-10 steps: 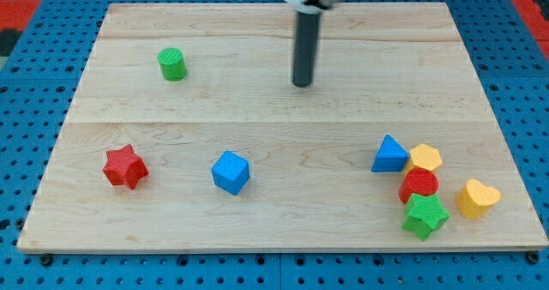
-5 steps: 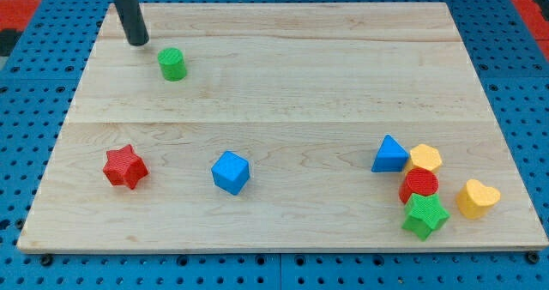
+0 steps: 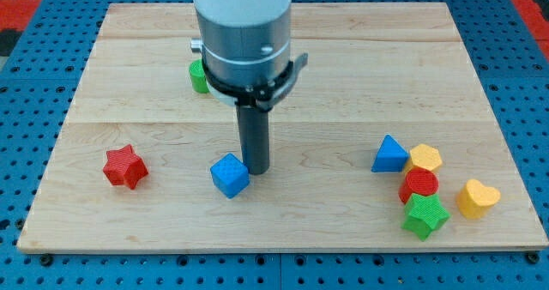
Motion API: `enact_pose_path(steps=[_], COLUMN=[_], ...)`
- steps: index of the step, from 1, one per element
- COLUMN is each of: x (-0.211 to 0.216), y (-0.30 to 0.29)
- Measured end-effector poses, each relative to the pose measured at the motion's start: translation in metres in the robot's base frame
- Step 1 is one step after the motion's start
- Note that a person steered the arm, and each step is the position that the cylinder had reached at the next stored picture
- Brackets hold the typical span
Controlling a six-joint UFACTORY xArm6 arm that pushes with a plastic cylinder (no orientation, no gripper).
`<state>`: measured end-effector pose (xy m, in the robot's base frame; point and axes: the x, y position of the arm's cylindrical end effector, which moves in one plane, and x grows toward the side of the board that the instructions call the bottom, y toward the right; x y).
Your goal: Move the green circle diagonal to the top right of the blue cube
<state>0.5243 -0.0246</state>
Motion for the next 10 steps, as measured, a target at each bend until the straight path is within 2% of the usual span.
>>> enact_pose_path(steps=[1, 2, 4, 5, 6, 8, 9, 10], x=[0.0, -0.037, -0.14, -0.168, -0.127, -0.087, -0.088, -0.11], y=[-0.02, -0.065, -0.154, -0.15, -0.088, -0.063, -0.085, -0.123])
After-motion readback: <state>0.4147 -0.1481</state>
